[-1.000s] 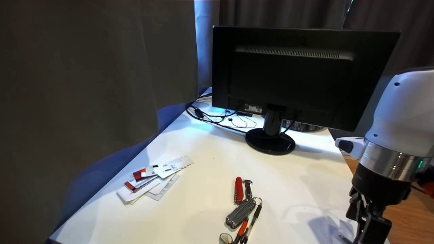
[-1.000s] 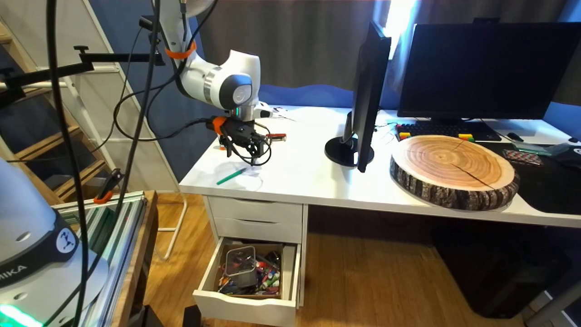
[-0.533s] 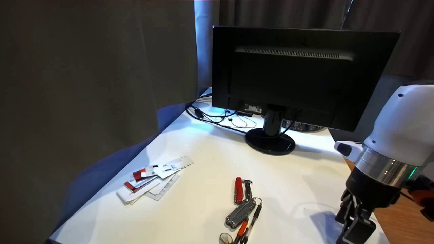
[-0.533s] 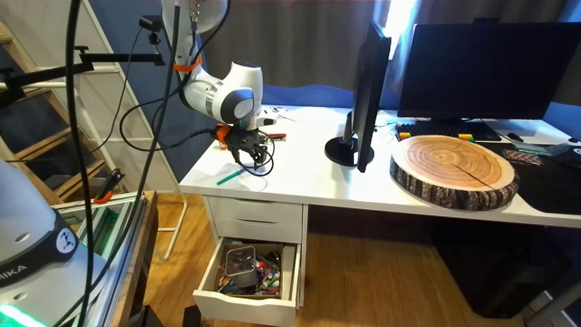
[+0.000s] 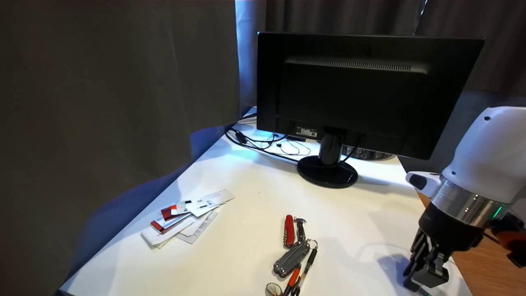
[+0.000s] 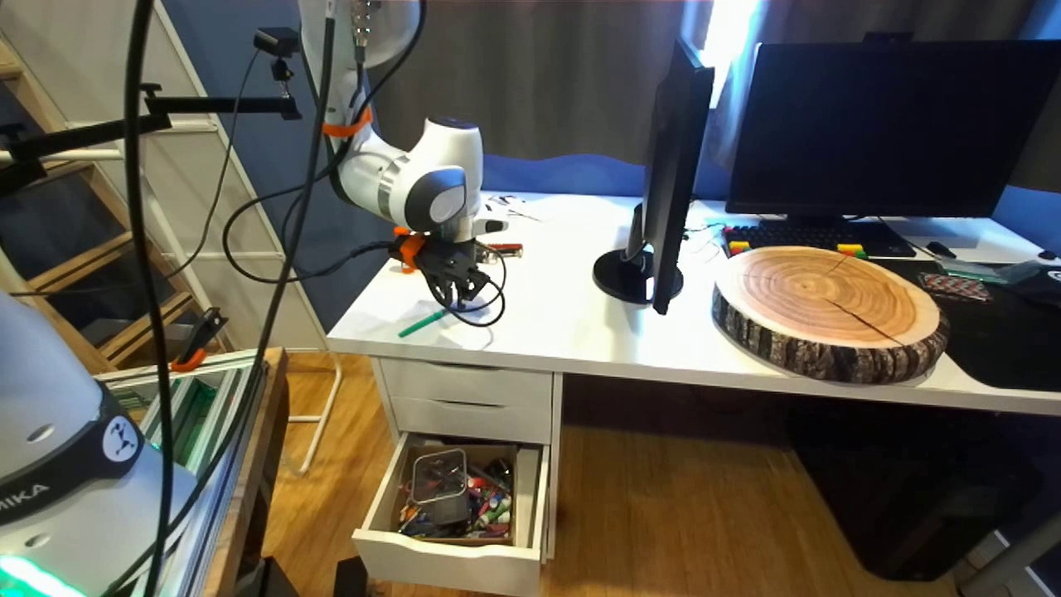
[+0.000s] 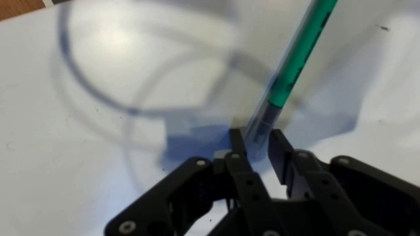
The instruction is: Put the green pen in the drawer
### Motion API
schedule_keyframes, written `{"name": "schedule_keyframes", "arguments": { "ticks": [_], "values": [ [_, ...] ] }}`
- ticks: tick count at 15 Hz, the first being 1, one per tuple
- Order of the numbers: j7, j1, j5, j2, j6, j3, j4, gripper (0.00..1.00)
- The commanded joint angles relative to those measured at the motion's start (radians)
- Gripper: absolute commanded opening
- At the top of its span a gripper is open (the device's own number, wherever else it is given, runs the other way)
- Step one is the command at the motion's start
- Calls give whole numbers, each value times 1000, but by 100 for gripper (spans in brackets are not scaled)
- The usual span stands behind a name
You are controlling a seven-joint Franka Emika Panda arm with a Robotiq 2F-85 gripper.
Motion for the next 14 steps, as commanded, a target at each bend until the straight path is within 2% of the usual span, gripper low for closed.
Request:
{"name": "schedule_keyframes", "arguments": {
  "ticks": [1,4,10,14],
  "values": [
    [-79,-84,-17,-11,52,77,-57,1],
    [-197,-221,-19,-16,92,200,-119,4],
    [-403,-564,-91,-13,152,467,-256,4],
    [-535,-748,-209,38,198,567,-318,4]
  ]
}}
